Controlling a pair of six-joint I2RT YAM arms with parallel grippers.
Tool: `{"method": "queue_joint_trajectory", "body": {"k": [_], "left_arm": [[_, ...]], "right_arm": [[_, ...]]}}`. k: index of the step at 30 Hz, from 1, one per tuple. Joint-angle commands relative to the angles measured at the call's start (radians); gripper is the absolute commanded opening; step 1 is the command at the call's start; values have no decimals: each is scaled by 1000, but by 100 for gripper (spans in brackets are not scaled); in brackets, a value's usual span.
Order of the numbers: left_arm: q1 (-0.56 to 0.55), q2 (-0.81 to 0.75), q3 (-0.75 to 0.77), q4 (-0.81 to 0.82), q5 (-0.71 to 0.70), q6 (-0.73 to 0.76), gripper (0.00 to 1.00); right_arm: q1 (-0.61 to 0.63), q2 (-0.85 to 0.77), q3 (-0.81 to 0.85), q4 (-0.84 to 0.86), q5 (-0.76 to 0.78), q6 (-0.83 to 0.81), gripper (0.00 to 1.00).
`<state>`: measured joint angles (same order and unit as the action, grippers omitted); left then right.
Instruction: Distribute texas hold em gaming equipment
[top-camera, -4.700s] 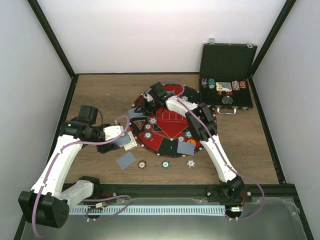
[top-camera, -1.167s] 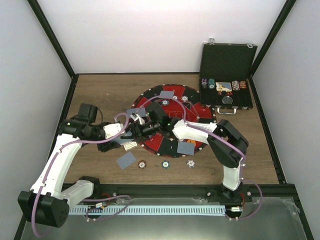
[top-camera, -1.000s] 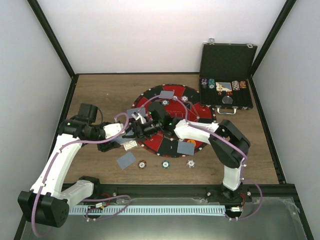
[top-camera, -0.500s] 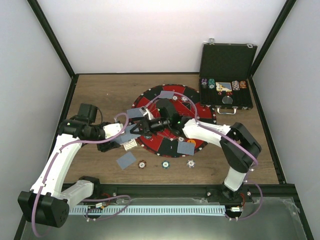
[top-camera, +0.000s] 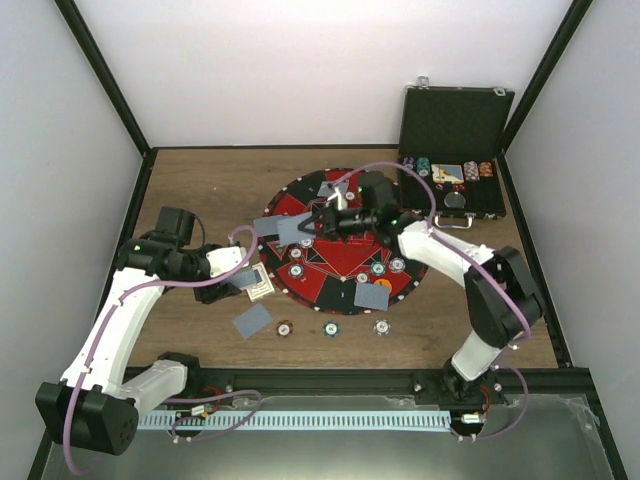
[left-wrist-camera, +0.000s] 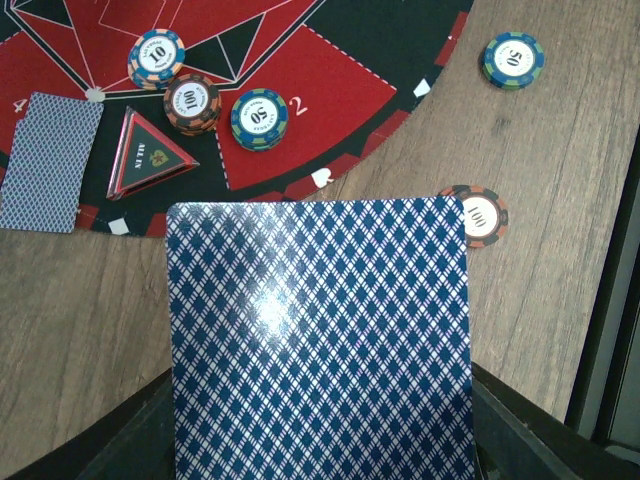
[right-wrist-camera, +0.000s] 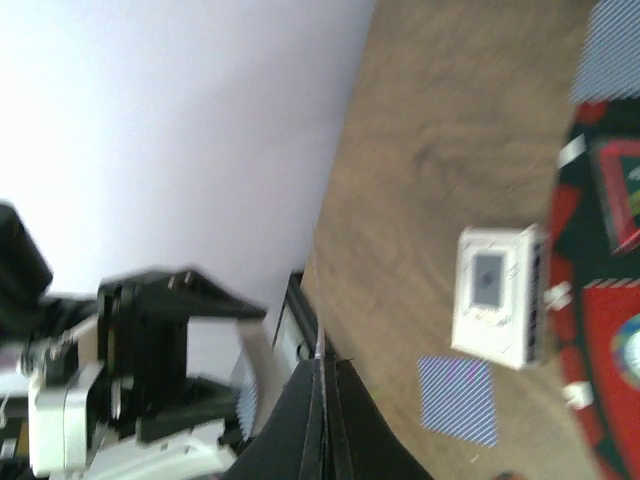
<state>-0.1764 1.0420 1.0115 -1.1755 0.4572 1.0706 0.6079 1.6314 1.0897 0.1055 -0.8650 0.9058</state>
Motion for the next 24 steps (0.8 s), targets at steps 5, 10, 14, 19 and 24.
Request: {"method": "queue_joint_trajectory", "body": {"k": [5, 10, 14, 19, 24], "left_arm": [[1, -14, 22, -4, 39, 9, 4], [2, -7, 32, -8, 46, 8, 4], [2, -5, 36, -11, 53, 6, 4], [1, -5, 39, -17, 61, 5, 4], [2, -13, 33, -20, 63, 3, 4]], "right_arm": [[-247, 289, 350, -251, 16, -197, 1], [-308, 539, 626, -355, 94, -233, 1], [-322, 697, 822, -441, 162, -255, 1], [-327, 816, 997, -533, 225, -274, 4], [-340, 820, 1072, -622, 286, -302, 26]]}}
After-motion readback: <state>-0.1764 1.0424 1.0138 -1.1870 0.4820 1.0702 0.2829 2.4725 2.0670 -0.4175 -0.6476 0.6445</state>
